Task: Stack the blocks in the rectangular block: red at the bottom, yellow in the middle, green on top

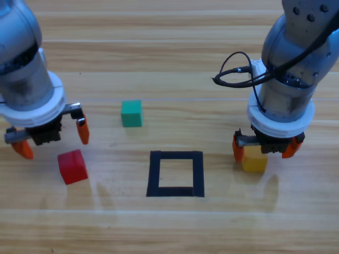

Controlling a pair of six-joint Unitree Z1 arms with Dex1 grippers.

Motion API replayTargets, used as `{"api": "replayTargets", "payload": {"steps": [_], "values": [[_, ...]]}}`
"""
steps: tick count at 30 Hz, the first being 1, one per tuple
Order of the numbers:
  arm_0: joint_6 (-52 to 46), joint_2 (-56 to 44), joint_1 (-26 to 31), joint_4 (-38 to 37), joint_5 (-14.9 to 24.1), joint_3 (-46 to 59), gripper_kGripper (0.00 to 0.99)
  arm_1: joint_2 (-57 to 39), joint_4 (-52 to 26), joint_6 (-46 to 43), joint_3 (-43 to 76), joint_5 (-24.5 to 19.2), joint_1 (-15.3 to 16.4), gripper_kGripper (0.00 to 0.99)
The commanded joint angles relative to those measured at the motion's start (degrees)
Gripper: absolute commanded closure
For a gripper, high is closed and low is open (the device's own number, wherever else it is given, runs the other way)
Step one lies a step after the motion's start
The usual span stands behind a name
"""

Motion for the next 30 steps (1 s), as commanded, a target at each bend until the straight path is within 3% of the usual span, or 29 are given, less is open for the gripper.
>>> {"api": "replayTargets", "payload": {"steps": [1, 3, 8, 13, 20, 23, 26, 30], "values": [[-1.2, 4.5, 0.9, -3.3, -1.6, 1.5, 0.017, 4.2, -1.8, -0.2, -0.1, 2.5, -2.1, 0.179], [-1.4, 5.3, 0.9, -4.4, -1.9, 1.8, 0.019, 4.3, -2.3, -0.4, 0.2, 3.2, -2.4, 0.205], [-2.7, 5.4, 0.9, -7.9, -2.6, 5.1, 0.019, 4.3, -2.9, -1.2, 0.4, 3.4, -2.4, 0.485], [-3.5, 5.8, 0.8, -11.1, -3.0, 7.7, 0.031, 2.8, -3.1, -2.4, 0.7, 3.7, -2.4, 0.972], [-3.6, 6.4, 0.8, -13.6, -3.1, 9.9, 0.086, -7.1, -3.1, -3.3, 3.7, 2.9, -2.5, 0.990], [-3.6, 6.4, 0.8, -14.9, -3.2, 11.0, 0.163, -14.0, -3.1, -3.3, 5.4, 2.7, -2.5, 0.990], [-3.5, 6.4, 0.7, -16.1, -3.4, 12.3, 0.312, -18.2, -3.1, -3.3, 6.3, 2.8, -2.5, 0.990], [-2.3, 6.3, 0.5, -16.1, -2.9, 12.4, 0.660, -18.7, -3.1, -3.3, 6.8, 3.1, -2.5, 0.990]]}}
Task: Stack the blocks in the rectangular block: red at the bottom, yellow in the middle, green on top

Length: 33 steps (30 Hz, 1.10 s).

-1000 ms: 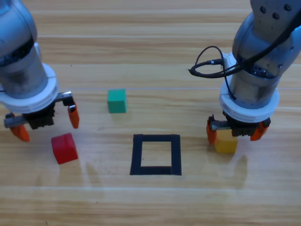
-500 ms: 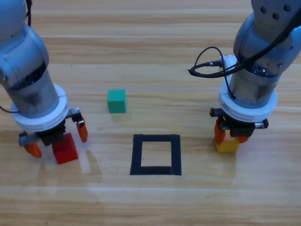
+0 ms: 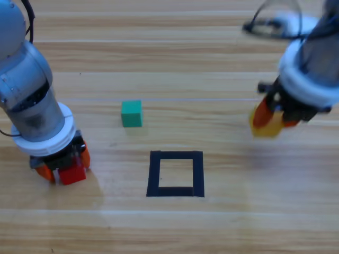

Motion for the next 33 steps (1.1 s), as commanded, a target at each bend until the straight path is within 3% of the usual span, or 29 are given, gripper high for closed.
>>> {"api": "replayTargets", "payload": {"steps": [1, 6, 14, 24, 29, 33], "values": [[1.6, 2.5, 0.2, -1.2, 0.0, 1.3, 0.735, -4.5, -0.5, -0.2, 2.4, -0.2, -1.2, 0.990], [6.1, 3.1, -3.0, 4.3, 1.8, -6.6, 0.984, -5.1, -0.4, -0.5, 2.2, -0.2, -1.2, 0.990], [21.9, 8.8, -12.7, 20.4, 2.3, -29.7, 0.990, -5.8, -0.3, 0.1, 2.4, -0.2, -1.5, 0.990], [32.6, 10.9, -22.1, 21.1, -1.7, -33.2, 0.990, -5.7, -0.2, -0.2, 2.9, -0.3, -1.5, 0.990], [33.6, 13.3, -24.5, 21.3, -3.4, -35.6, 0.990, -5.1, -0.2, -0.2, 2.9, -0.5, -1.5, 0.990], [24.1, 17.5, -24.7, 25.1, -0.3, -40.2, 0.990, -4.4, -0.2, -0.4, 2.8, -0.8, -1.5, 0.990]]}}
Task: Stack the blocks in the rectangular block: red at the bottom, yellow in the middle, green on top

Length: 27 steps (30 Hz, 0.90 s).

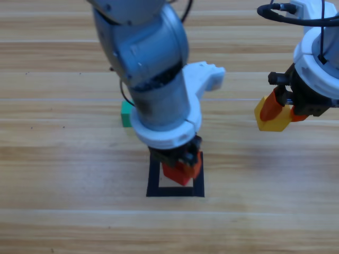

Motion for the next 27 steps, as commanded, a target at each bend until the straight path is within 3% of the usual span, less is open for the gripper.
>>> {"api": "replayTargets", "payload": {"steps": [1, 6, 11, 27], "values": [[-12.3, 8.3, -2.0, 4.6, 3.7, -5.4, 0.990, -0.2, -0.2, -0.2, 1.4, -0.8, -1.4, 0.990], [-27.1, 13.8, -1.9, 10.3, 5.9, -13.6, 0.990, 0.3, -0.2, -0.2, 1.2, -0.9, -1.4, 0.990], [-34.3, 14.1, -1.9, 11.2, 6.2, -15.2, 0.990, 0.8, -0.2, -0.3, 0.9, -0.8, -1.4, 0.990], [-34.5, 12.9, 1.2, 10.5, 5.5, -13.8, 0.990, 1.5, -0.2, -0.3, 0.4, -0.5, -1.4, 0.990]]}}
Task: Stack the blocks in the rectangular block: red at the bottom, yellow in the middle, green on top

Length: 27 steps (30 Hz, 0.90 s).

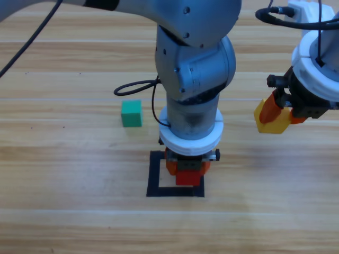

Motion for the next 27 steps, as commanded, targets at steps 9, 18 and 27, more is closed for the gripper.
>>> {"api": "replayTargets", "payload": {"steps": [9, 18, 27], "values": [[5.3, 0.0, 6.4, -3.6, -2.4, 5.1, 0.990, 1.3, -0.2, -0.3, 0.2, -0.5, -1.4, 0.990], [5.1, 0.1, 6.4, -4.1, -2.4, 5.2, 0.988, 1.9, -0.2, -0.6, -0.3, -0.6, -1.4, 0.990], [2.2, -0.1, 5.6, -4.8, -2.6, 5.2, 0.985, 2.0, -0.2, -0.6, -0.3, -0.7, -1.4, 0.990]]}}
